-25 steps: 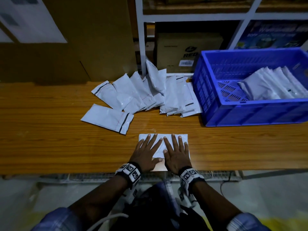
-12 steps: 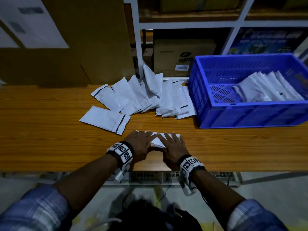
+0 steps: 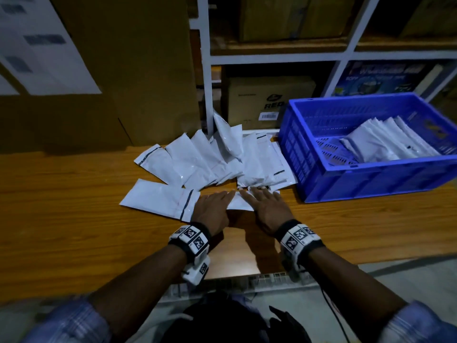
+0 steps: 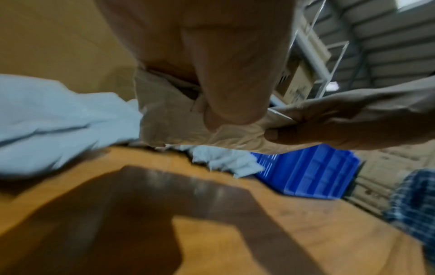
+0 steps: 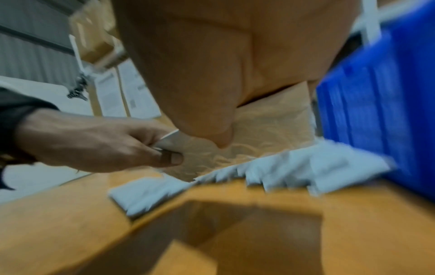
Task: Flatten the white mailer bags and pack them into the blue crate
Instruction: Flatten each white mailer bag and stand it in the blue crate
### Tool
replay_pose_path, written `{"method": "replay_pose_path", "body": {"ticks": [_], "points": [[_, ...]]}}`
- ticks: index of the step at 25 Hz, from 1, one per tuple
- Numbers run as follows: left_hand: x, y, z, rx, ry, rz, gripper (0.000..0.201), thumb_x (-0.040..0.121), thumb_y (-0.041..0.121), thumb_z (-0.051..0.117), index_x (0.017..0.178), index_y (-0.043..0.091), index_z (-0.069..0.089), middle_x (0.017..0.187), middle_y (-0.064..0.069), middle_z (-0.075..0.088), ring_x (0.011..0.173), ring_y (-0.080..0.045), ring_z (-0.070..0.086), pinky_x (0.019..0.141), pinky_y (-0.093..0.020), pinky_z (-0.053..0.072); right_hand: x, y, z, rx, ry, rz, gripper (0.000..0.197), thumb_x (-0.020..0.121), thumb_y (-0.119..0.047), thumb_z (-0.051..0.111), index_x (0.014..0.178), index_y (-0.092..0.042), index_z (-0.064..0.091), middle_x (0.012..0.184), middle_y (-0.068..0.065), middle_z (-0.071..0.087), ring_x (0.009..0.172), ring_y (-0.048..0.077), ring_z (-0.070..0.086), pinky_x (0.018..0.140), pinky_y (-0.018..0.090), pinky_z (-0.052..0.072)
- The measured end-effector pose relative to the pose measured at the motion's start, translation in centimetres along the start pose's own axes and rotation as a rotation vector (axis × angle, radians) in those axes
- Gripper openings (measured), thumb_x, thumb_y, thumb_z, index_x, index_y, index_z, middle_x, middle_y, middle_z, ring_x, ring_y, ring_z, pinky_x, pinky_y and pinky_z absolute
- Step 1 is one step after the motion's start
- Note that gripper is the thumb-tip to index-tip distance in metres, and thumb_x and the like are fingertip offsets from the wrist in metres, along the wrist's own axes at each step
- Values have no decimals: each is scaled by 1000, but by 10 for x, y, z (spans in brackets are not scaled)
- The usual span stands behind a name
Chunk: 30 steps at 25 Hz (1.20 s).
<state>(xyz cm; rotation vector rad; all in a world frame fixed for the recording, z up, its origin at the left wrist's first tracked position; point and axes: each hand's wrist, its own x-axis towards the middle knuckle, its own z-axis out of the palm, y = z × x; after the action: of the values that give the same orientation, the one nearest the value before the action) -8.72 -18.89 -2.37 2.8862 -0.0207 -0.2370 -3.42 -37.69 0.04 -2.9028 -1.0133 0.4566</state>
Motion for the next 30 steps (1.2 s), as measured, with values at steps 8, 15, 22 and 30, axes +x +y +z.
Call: {"method": "replay_pose_path", "body": {"ticks": [8,15,22,30], "points": [[58,9,-101,22,308,227,69,91,22,63,153,25,35,156,0,41,143,-22,36,119,-43,23,4,6,-102,-103,222,123,85,96,-24,52,156,-32,-8,165,6,5,150,31,14,118,47,19],[180,103,-179,264,429,468,57,82,25,66,138,29,53,139,3,54,128,-22,50,107,-42,28,8,118,-172,-64,295,252,87,87,-10,48,157,-26,0,162,12,17,145,34,28,113,46,32],[307,252,-187,442,263,565,42,81,18,65,123,25,62,122,0,63,118,-27,56,107,-40,30,15,279,-206,343,82,339,62,91,-17,49,151,-13,30,132,24,56,114,39,56,94,39,44],[406,335,-100,464,-11,476,32,95,9,49,115,21,70,113,0,69,120,-24,54,118,-49,13,41,381,-187,397,-201,349,45,97,-5,46,142,-3,38,127,13,53,117,29,53,75,24,32]]}}
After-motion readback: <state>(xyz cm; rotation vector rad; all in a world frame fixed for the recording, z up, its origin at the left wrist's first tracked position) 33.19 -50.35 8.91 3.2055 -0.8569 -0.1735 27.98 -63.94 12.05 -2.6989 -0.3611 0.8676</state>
